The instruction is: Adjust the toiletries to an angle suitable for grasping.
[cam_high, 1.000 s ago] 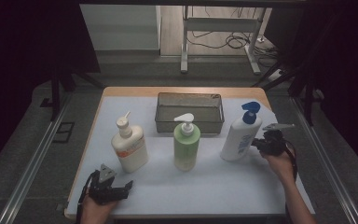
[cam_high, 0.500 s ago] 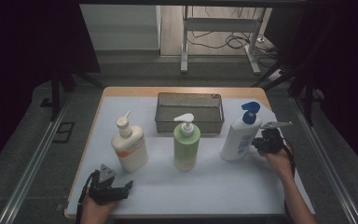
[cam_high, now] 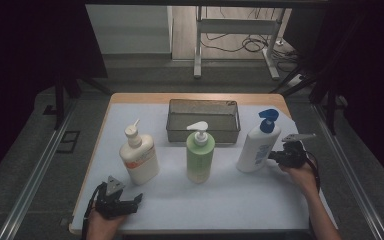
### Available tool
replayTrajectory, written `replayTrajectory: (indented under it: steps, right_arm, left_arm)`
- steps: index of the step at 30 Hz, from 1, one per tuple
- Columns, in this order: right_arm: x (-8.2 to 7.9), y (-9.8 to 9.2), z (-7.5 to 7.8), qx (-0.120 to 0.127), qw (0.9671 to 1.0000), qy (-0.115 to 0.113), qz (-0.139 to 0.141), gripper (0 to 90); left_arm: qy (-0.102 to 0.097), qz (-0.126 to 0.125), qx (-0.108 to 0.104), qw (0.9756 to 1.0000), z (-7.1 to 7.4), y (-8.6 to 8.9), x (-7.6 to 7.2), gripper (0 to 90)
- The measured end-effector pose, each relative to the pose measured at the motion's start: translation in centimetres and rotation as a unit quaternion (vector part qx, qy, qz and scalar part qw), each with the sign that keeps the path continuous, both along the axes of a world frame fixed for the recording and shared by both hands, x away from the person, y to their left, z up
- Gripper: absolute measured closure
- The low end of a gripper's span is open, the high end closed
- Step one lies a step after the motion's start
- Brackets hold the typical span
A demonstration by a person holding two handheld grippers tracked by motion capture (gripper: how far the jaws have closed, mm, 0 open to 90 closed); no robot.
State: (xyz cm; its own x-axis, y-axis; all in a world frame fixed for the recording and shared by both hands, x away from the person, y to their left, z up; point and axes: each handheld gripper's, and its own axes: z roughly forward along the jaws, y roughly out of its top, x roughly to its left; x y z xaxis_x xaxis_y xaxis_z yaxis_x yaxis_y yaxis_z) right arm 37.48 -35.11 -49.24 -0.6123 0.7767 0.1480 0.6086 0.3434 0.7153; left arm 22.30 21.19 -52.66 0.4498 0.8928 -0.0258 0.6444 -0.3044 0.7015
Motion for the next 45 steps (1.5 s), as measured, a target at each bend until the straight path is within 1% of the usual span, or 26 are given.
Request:
replayTrajectory:
  steps: [5, 11, 13, 15, 16, 19, 23, 28, 32, 34, 37, 45]
  right_arm:
    - [-0.2, 0.0, 0.2, -0.001, 1.0000, -0.004, -0.002, 88.0]
    - [1.0, 0.3, 0.6, 0.005, 0.9999, -0.013, -0.002, 88.8]
    - [1.3, 0.3, 0.6, 0.007, 0.9999, -0.009, 0.008, 89.6]
    - [1.3, 0.3, 0.6, 0.010, 0.9999, -0.008, 0.010, 89.6]
    - [1.3, 0.1, 0.6, 0.009, 0.9998, -0.008, 0.017, 89.7]
    - [0.7, 0.1, 0.5, 0.011, 0.9997, -0.008, 0.021, 89.6]
    - [0.4, 0.1, 0.5, 0.010, 0.9996, -0.008, 0.026, 89.6]
    - [-0.2, 0.1, 0.4, 0.012, 0.9993, -0.003, 0.034, 89.6]
    - [-0.8, 0.2, 0.2, 0.009, 0.9992, -0.008, 0.037, 89.6]
    - [-1.1, 0.4, 0.2, 0.008, 0.9990, -0.007, 0.044, 89.6]
    - [-1.4, 0.5, 0.1, 0.004, 0.9989, -0.009, 0.045, 89.6]
    - [-2.5, 0.5, -0.1, 0.011, 0.9988, -0.008, 0.047, 89.5]
  left_arm:
    - [0.000, 0.000, 0.000, 1.0000, 0.0, 0.0, 0.0, 12.1]
    - [0.000, 0.000, 0.000, 1.0000, 0.0, 0.0, 0.0, 12.1]
    - [0.000, 0.000, 0.000, 1.0000, 0.0, 0.0, 0.0, 12.1]
    - [0.000, 0.000, 0.000, 1.0000, 0.0, 0.0, 0.0, 12.1]
    - [0.000, 0.000, 0.000, 1.0000, 0.0, 0.0, 0.0, 12.1]
    - [0.000, 0.000, 0.000, 1.0000, 0.0, 0.0, 0.0, 12.1]
    - [0.000, 0.000, 0.000, 1.0000, 0.0, 0.0, 0.0, 12.1]
    - [0.000, 0.000, 0.000, 1.0000, 0.0, 0.0, 0.0, 12.1]
    - [0.000, 0.000, 0.000, 1.0000, 0.0, 0.0, 0.0, 12.1]
    - [0.000, 0.000, 0.000, 1.0000, 0.0, 0.0, 0.0, 12.1]
    - [0.000, 0.000, 0.000, 1.0000, 0.0, 0.0, 0.0, 12.1]
    - [0.000, 0.000, 0.000, 1.0000, 0.0, 0.0, 0.0, 12.1]
